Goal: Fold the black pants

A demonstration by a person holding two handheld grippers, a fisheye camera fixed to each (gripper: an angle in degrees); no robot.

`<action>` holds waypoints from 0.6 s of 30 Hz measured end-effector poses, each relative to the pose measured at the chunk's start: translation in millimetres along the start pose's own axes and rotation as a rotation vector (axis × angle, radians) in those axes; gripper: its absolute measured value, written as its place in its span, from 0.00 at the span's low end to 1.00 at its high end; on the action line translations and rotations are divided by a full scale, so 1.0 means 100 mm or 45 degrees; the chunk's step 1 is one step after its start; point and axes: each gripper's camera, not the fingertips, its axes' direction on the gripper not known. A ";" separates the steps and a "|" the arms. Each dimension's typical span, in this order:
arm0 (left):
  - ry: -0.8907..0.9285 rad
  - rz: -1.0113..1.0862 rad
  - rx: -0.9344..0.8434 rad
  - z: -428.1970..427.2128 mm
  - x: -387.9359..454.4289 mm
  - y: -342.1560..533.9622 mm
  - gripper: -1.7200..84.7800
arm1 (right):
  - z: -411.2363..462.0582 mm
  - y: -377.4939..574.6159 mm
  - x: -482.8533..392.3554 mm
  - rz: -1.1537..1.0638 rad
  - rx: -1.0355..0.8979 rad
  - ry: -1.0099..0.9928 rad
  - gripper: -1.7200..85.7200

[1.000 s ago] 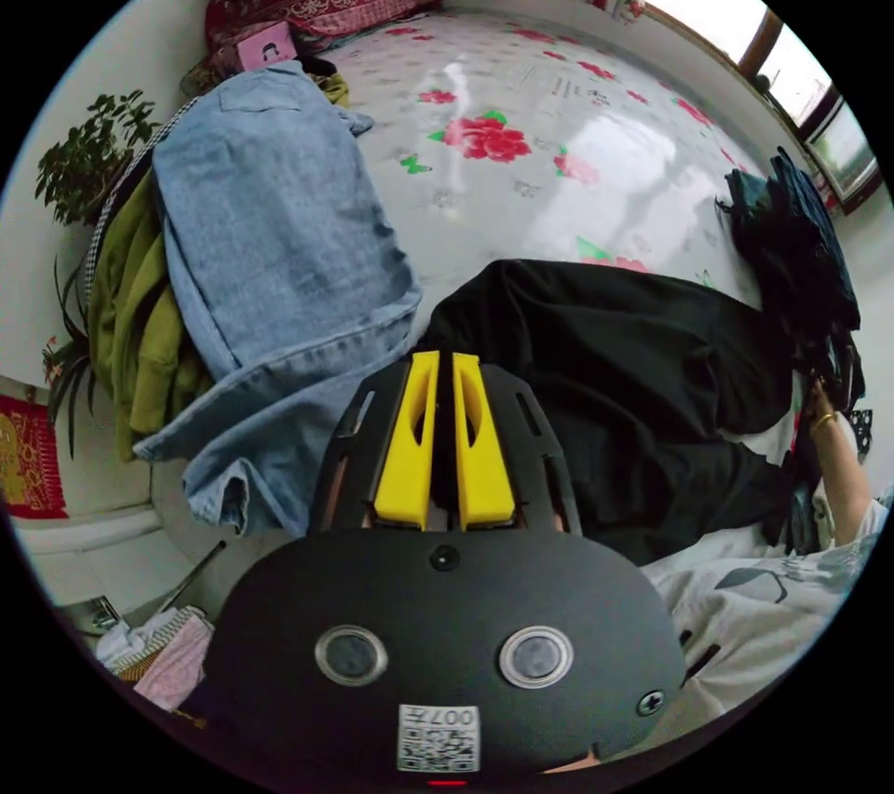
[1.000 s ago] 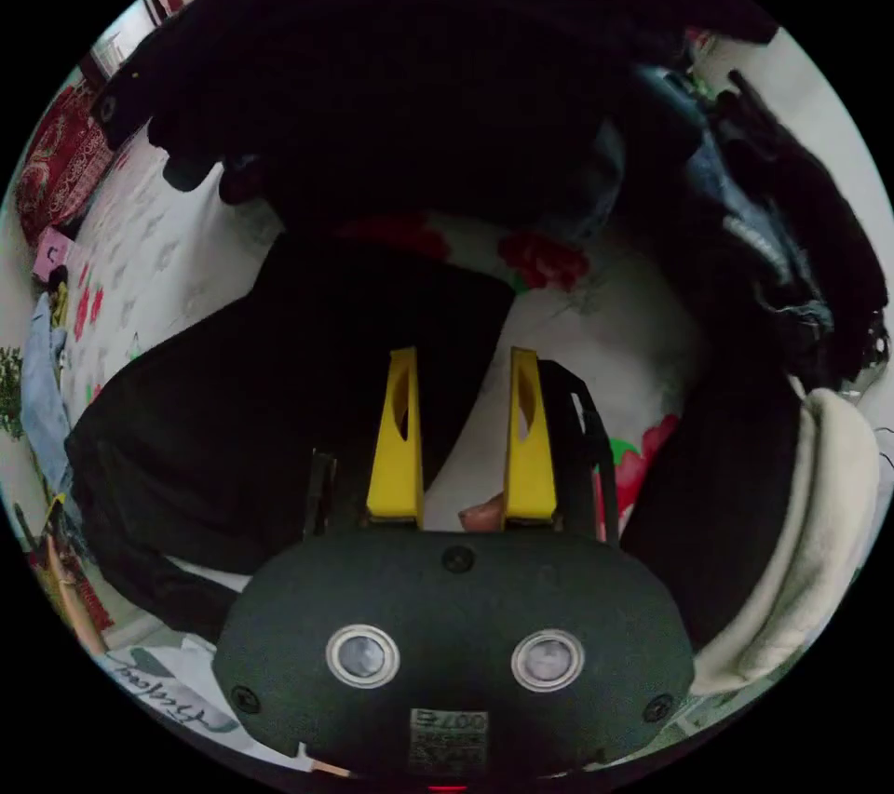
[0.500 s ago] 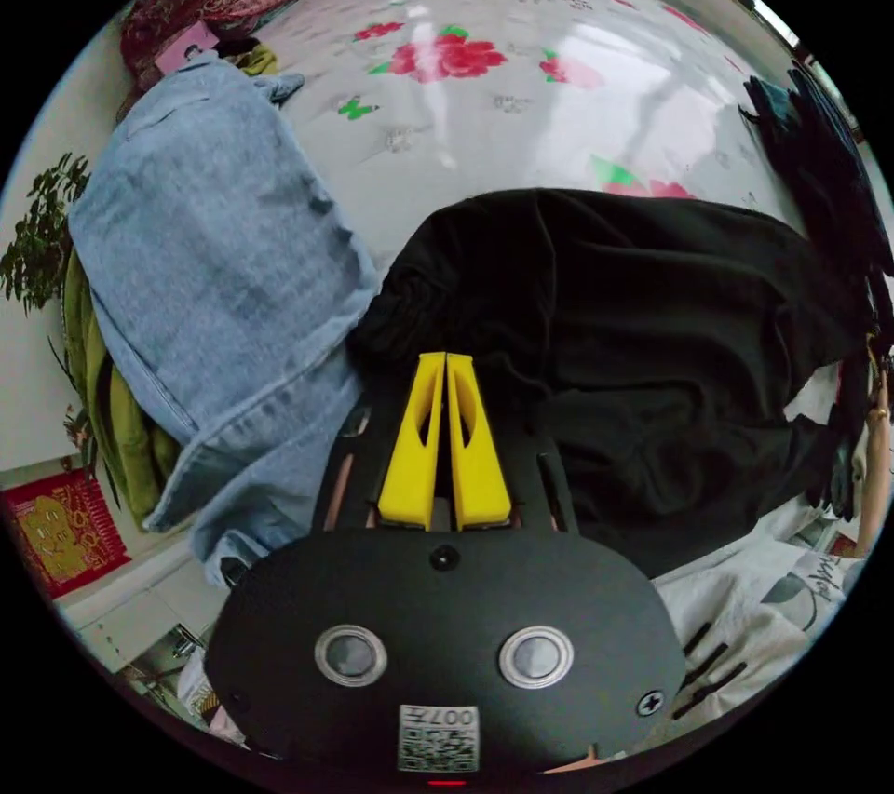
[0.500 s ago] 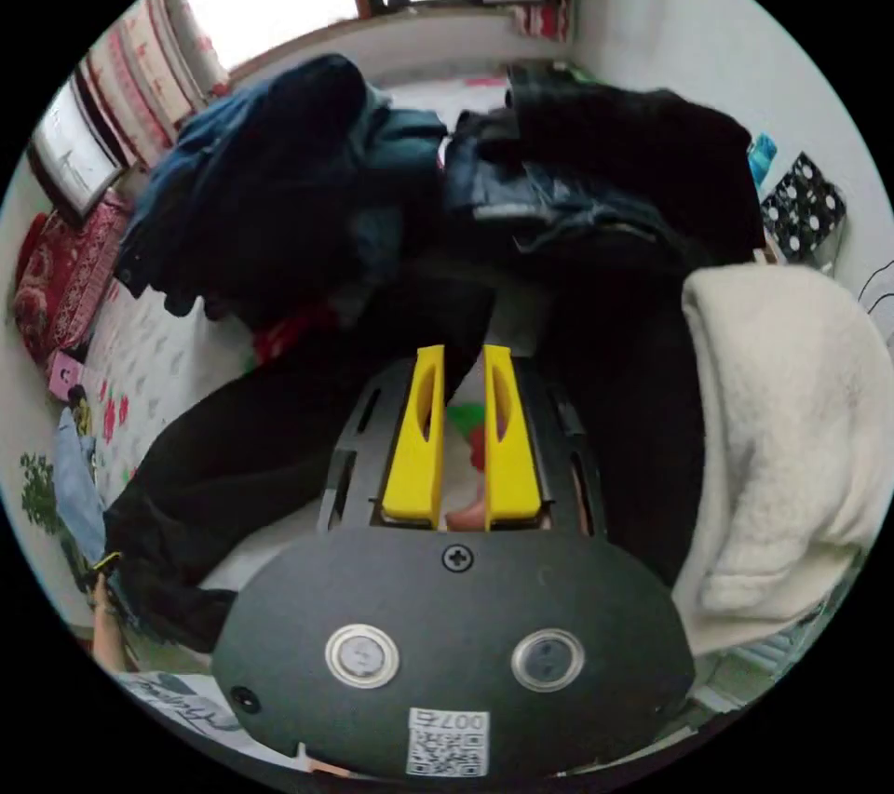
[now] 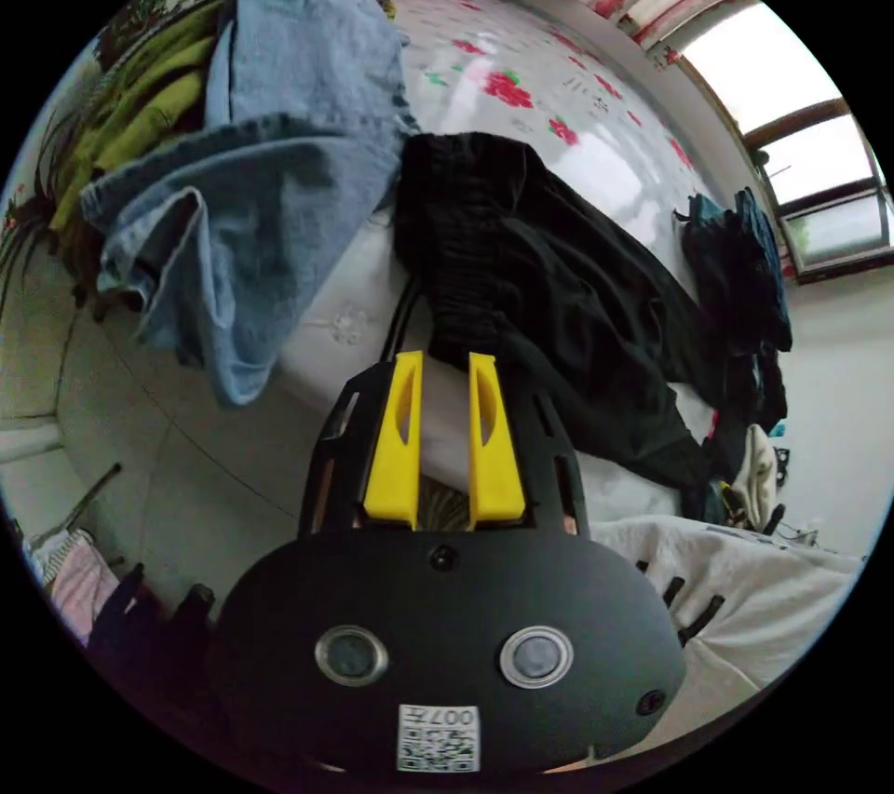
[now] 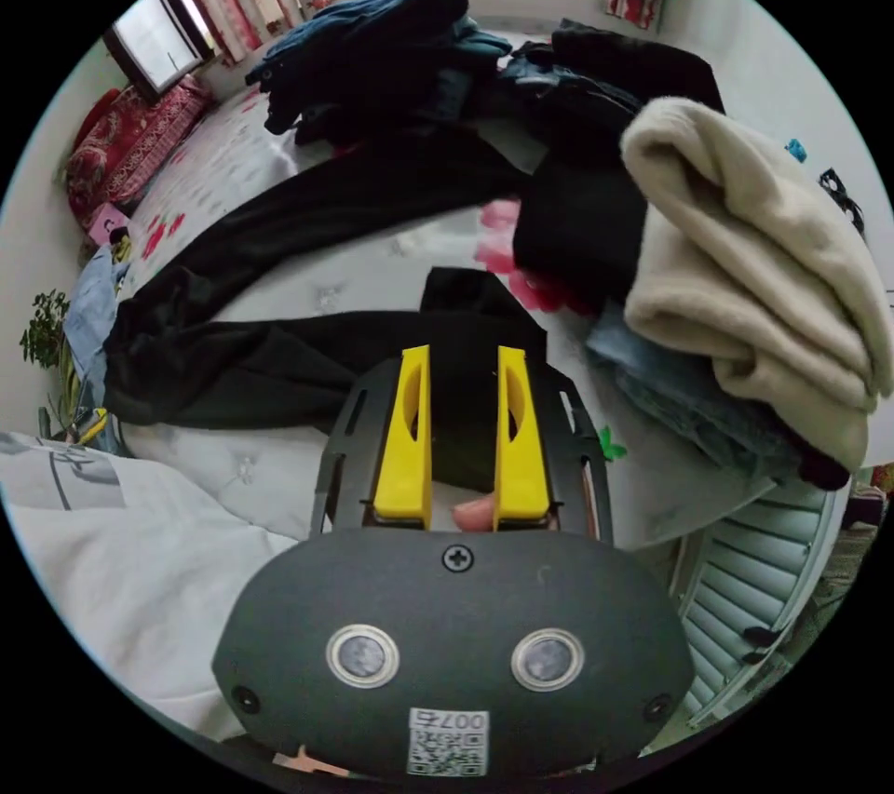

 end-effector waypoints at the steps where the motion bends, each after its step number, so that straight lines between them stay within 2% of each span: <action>1: 0.051 -0.016 -0.036 0.08 -0.08 0.03 0.13 | -0.06 0.10 0.08 0.020 -0.023 0.025 0.12; 6: 0.205 -0.056 -0.095 0.39 -0.35 -0.17 0.12 | -0.28 0.35 0.40 0.140 -0.027 0.083 0.13; 10: 0.385 -0.132 -0.133 0.38 -0.69 -0.30 0.07 | -0.25 0.40 0.67 0.278 -0.082 -0.025 0.12; 13: 0.354 0.051 -0.049 -0.07 -0.70 -0.24 0.05 | -0.10 0.38 0.74 0.258 -0.271 -0.101 0.09; 18: 0.251 0.221 0.003 -0.77 -0.90 0.03 0.04 | -0.51 0.42 0.68 0.051 -0.199 0.108 0.06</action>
